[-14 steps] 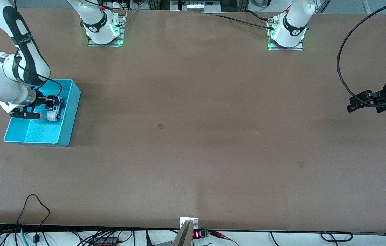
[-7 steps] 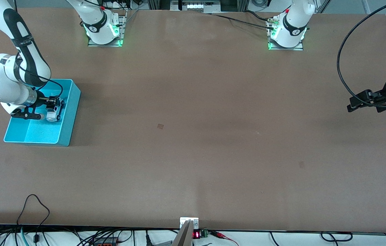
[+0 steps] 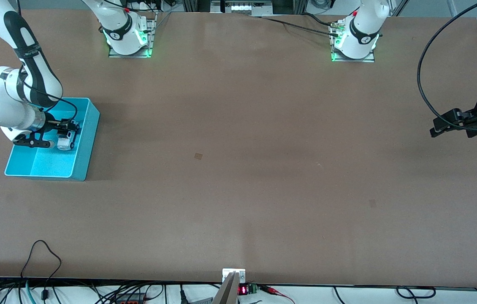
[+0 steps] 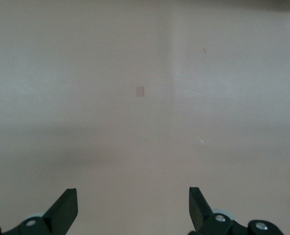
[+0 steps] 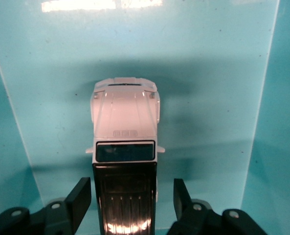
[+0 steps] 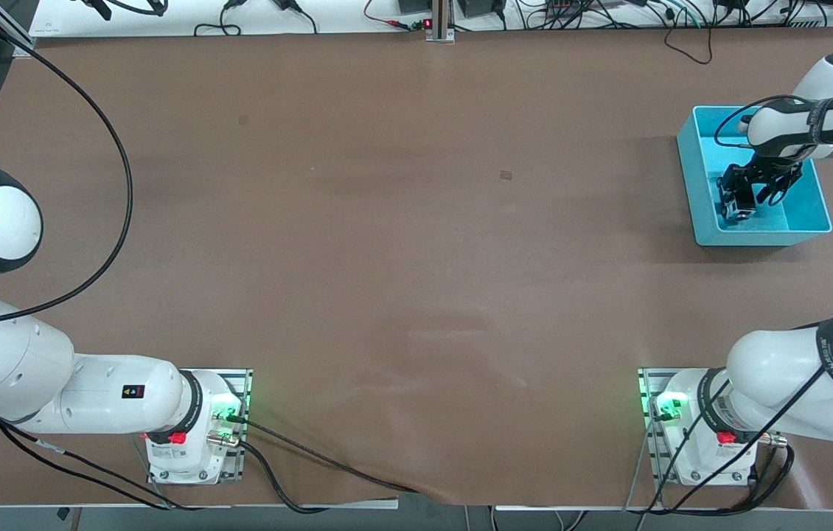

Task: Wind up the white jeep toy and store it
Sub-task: 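Lower the jeep into the turquoise box with the right gripper, then open the right gripper to release the jeep in the box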

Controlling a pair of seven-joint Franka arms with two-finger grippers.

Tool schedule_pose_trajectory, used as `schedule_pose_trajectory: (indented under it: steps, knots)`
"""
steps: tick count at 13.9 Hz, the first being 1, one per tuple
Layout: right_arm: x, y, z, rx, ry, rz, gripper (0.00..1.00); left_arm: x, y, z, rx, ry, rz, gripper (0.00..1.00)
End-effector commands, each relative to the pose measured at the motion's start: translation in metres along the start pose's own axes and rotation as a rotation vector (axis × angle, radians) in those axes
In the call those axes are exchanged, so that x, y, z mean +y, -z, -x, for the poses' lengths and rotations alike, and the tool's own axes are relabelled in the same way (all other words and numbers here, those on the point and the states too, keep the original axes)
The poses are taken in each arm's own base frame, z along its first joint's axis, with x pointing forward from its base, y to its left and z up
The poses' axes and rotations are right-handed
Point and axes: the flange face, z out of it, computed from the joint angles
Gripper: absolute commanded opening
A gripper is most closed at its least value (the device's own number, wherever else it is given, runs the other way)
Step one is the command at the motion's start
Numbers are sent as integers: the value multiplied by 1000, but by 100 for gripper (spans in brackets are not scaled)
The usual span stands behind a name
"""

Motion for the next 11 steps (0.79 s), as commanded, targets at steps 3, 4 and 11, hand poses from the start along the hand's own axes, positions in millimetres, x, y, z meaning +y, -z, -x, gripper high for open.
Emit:
schedule_pose_trajectory:
  steps: [3, 4, 11]
  knots:
    - [-3, 28, 0, 27, 11, 16, 87, 2, 8, 6, 3, 9, 12, 100]
    - [-7, 39, 0, 24, 11, 22, 100, 3, 8, 6, 3, 8, 14, 100]
    - [-23, 168, -15, 28, -14, -7, 100, 1, 9, 7, 3, 9, 13, 100]
